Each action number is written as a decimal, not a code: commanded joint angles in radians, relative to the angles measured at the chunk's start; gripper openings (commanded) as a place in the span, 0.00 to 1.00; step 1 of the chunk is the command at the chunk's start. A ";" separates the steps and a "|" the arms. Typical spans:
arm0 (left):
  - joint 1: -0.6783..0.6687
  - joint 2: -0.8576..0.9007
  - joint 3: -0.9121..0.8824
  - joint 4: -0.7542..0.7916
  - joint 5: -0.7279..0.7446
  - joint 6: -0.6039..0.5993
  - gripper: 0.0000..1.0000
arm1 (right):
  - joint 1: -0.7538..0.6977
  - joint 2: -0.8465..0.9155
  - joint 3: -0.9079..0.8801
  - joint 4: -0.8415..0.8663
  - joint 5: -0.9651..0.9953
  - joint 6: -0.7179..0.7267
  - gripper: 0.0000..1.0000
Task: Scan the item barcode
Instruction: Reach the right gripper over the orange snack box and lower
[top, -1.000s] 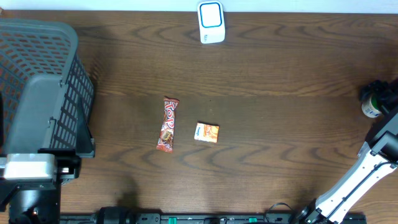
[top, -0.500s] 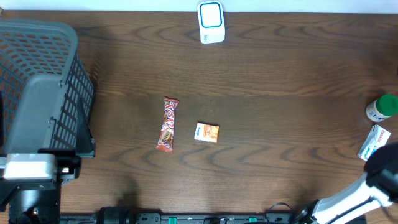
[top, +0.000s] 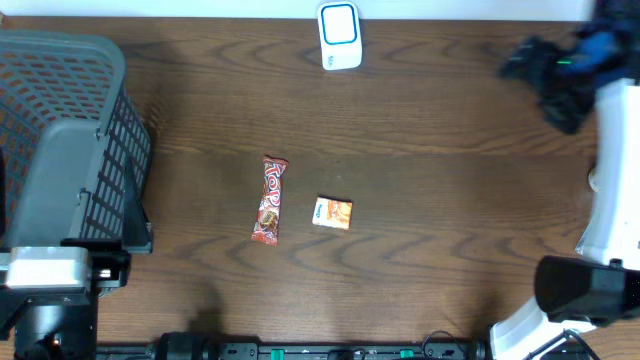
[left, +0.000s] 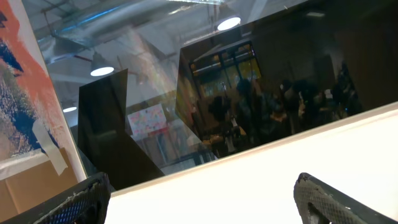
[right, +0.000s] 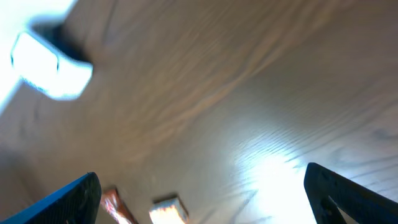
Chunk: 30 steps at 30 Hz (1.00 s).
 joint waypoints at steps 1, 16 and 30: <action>-0.004 -0.007 -0.003 0.004 -0.005 0.016 0.94 | 0.137 0.028 -0.002 0.004 0.053 -0.011 0.99; -0.004 -0.007 -0.003 0.004 -0.005 0.016 0.94 | 0.628 0.259 -0.002 0.046 0.113 -0.012 0.99; -0.004 -0.007 -0.003 0.004 -0.005 0.016 0.94 | 0.736 0.442 -0.002 0.069 0.089 -0.012 0.99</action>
